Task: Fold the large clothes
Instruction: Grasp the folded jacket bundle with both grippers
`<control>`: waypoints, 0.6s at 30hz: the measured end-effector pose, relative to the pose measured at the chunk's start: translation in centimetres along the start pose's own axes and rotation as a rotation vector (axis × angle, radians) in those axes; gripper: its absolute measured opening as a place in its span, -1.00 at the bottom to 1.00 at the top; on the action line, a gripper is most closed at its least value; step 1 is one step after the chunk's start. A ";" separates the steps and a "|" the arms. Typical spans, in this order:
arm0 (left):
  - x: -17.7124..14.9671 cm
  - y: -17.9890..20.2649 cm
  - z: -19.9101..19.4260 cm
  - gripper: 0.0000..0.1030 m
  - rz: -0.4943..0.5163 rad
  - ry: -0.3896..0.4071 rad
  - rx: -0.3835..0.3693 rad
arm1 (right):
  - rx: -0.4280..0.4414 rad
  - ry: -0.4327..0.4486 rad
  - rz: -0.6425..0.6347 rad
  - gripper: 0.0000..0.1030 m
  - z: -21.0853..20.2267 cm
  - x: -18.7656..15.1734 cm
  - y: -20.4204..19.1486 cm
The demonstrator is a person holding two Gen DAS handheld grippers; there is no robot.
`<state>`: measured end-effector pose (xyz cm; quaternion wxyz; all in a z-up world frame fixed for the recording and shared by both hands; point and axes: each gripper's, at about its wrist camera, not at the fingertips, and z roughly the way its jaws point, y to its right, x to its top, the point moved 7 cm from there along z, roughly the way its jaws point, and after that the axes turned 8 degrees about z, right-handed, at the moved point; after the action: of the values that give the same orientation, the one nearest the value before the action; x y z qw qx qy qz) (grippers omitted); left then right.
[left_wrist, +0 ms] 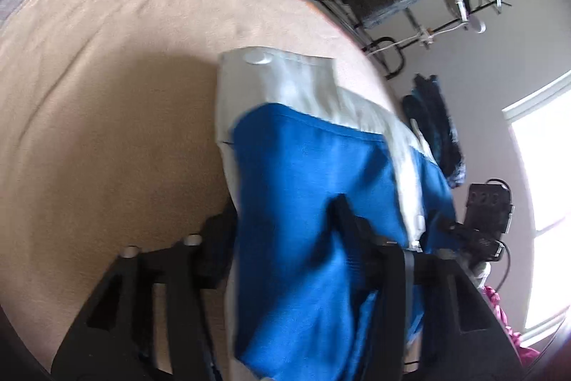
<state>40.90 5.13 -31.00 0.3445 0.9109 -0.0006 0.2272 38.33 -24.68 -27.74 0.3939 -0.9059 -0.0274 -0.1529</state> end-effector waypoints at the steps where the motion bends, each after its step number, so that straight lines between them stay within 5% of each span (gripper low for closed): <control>1: -0.1 -0.3 -0.1 0.37 -0.009 0.005 0.012 | 0.004 -0.004 0.019 -0.30 0.2 0.0 0.5; 2: -0.2 -0.4 -0.3 0.39 -0.008 0.008 0.007 | 0.002 -0.011 0.032 -0.22 0.3 -0.1 0.9; 4: -0.4 -0.7 -0.4 0.39 -0.008 0.007 -0.008 | -0.027 -0.036 0.067 0.30 0.7 -0.3 2.1; 7: -0.5 -1.2 -0.2 0.36 -0.060 0.017 -0.079 | 0.028 -0.032 0.101 0.33 0.7 -0.6 2.9; 9: -0.7 -1.5 0.7 -0.21 -0.143 -0.024 -0.181 | 0.060 -0.039 0.112 0.17 1.1 -0.6 2.6; 11: -0.7 -1.5 1.3 -0.23 -0.172 -0.011 -0.158 | 0.055 -0.040 0.107 0.10 1.6 -0.8 2.2; 13: -0.6 -0.3 0.8 -0.28 -0.086 0.006 -0.063 | 0.024 -0.034 0.087 -0.19 1.7 -0.9 1.7; 18: -0.6 1.7 -0.8 -0.43 -0.029 0.046 0.017 | -0.071 0.006 -0.038 -0.37 0.4 -1.1 -0.9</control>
<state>39.80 4.24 -29.64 0.3401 0.9082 0.0225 0.2430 37.25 -23.71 -27.68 0.3585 -0.9182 -0.0381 -0.1639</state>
